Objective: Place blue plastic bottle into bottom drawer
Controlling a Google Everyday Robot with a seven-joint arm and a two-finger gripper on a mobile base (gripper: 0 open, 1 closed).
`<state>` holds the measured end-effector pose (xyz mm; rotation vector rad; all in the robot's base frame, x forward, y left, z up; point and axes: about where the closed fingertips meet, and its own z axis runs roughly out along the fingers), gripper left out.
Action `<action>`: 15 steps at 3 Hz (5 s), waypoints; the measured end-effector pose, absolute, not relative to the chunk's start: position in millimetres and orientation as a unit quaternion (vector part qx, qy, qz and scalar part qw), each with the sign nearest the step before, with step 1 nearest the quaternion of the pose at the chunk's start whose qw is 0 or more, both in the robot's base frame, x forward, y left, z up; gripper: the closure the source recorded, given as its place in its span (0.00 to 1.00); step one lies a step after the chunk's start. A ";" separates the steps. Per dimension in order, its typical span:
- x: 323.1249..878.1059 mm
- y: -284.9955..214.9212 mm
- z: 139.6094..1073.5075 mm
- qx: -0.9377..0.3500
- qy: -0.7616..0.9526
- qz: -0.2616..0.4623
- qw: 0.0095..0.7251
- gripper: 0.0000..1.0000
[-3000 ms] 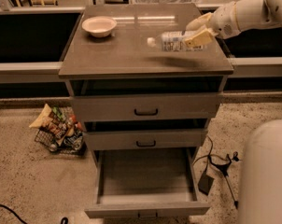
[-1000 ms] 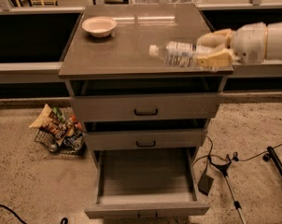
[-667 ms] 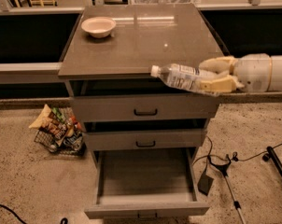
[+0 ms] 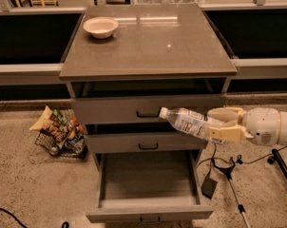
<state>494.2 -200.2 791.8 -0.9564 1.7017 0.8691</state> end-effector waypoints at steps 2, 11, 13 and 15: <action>490.7 -187.7 737.9 -0.389 0.700 0.381 0.463 1.00; 572.9 -158.1 311.6 -0.343 0.763 0.394 0.381 1.00; 609.6 -166.3 263.3 -0.322 0.787 0.381 0.364 0.82; 623.9 -161.8 243.5 -0.320 0.792 0.382 0.353 0.28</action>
Offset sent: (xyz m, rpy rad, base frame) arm -0.0092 0.0247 -0.1483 0.0508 0.1321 0.0587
